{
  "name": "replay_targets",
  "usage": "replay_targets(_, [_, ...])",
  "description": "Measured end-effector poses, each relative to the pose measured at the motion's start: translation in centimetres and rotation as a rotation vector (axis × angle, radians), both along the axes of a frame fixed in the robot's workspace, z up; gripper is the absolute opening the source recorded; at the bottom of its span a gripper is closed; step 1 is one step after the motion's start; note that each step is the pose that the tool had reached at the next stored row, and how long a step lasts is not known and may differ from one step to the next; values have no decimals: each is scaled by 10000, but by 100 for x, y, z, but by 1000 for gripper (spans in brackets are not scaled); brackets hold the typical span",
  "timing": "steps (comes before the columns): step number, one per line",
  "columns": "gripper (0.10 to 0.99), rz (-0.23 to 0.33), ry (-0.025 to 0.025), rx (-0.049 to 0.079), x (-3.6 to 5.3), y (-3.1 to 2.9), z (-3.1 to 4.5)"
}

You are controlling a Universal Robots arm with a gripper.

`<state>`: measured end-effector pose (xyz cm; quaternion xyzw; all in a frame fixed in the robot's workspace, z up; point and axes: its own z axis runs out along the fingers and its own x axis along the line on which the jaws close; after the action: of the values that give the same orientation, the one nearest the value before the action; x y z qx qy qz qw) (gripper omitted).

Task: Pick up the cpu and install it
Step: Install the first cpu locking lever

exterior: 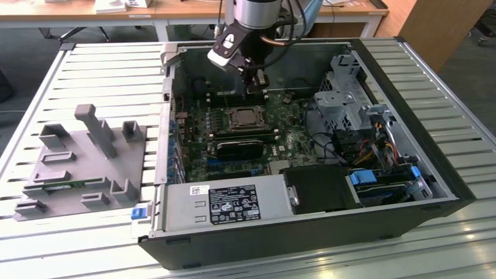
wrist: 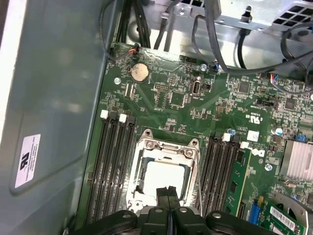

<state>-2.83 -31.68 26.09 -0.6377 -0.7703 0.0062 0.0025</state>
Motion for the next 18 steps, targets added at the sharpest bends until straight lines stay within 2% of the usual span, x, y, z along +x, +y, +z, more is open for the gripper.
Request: replay_targets(18, [106, 1306, 0, 0, 0, 0, 0])
